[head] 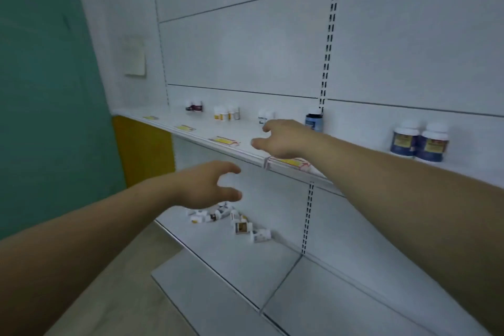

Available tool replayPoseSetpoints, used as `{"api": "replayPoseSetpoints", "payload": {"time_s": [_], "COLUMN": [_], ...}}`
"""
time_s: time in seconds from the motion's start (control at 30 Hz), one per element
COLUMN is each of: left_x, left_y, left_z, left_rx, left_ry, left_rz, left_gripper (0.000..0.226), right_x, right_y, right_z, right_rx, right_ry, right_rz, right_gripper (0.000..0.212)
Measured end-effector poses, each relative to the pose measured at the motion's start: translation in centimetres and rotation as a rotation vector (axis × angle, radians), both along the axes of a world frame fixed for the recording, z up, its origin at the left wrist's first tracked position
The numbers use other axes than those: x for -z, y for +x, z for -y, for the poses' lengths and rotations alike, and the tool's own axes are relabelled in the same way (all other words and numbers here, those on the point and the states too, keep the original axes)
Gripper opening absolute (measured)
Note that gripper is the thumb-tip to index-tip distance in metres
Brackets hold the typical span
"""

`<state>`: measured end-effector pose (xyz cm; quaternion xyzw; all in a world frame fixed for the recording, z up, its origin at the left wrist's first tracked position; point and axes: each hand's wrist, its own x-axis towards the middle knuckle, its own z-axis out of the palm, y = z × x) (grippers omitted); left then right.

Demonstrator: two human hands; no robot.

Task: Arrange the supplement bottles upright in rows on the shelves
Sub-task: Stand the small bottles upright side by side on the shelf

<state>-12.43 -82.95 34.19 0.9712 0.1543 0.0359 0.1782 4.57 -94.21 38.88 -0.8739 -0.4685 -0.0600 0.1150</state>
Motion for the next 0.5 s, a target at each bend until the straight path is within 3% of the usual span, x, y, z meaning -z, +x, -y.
{"api": "replayPoseSetpoints", "payload": {"time_s": [0.27, 0.5], "left_x": [7.1, 13.0], "left_y": [-8.6, -7.4], "left_z": [-12.0, -20.7], "left_rx": [-0.126, -0.177], "left_ry": [-0.065, -0.153], "left_rz": [-0.161, -0.194], "left_gripper": [0.065, 0.064], "right_x": [6.4, 14.1], "right_y": [-8.2, -5.2], "right_z": [-16.1, -24.6], "right_rx": [-0.204, -0.156], "right_ry": [-0.031, -0.104], "right_rz": [-0.118, -0.227], "right_gripper": [0.067, 0.053]}}
